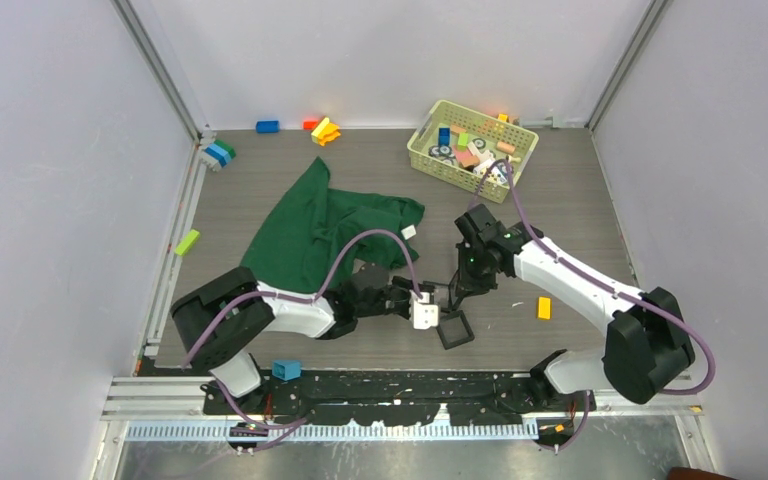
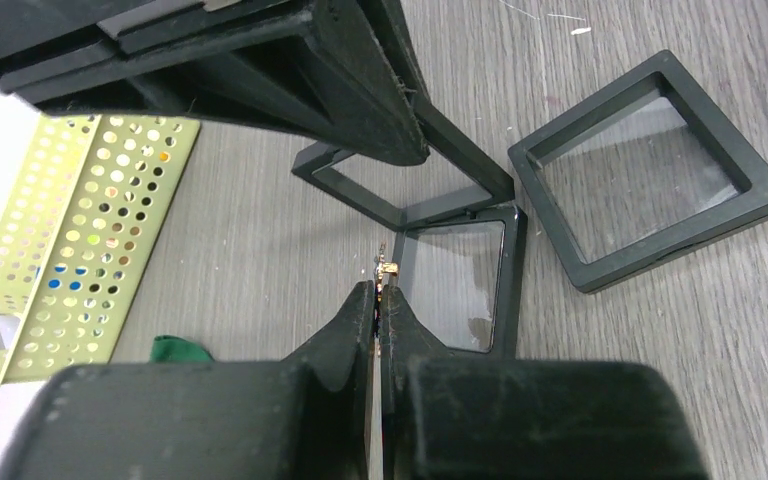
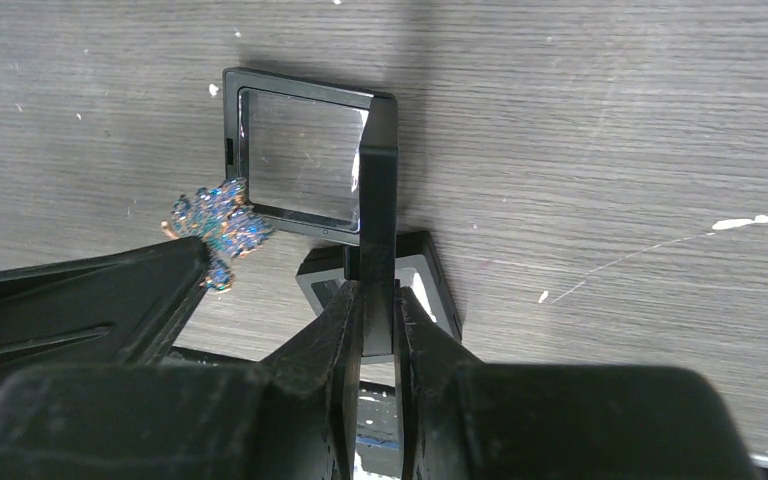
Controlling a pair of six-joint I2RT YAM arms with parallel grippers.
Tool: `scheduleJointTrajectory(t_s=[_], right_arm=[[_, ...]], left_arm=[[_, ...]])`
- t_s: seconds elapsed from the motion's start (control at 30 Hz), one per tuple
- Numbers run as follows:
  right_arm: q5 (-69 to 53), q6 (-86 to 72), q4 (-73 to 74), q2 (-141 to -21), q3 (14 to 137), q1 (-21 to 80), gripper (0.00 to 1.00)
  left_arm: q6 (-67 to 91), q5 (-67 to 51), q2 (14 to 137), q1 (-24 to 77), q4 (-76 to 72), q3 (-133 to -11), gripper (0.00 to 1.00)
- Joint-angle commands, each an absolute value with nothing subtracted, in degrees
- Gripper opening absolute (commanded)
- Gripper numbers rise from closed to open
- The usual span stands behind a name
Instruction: Remove the brooch from the garment
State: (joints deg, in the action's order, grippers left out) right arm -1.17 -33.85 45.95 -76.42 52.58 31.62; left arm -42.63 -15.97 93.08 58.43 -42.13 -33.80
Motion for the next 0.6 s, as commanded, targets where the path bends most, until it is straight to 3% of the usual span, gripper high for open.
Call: scheduleJointTrajectory(t_s=[0.0, 0.57], right_arm=[[-1.4, -32.2, 47.4, -78.2, 55.8, 33.8, 0.01], [-1.8, -32.3, 44.7, -80.5, 55.7, 35.5, 0.01]], left_arm=[[-44.1, -15.4, 94.3, 58.6, -44.0, -34.5, 0.00], [-44.4, -11.9, 100.9, 58.7, -45.6, -37.6, 0.00]])
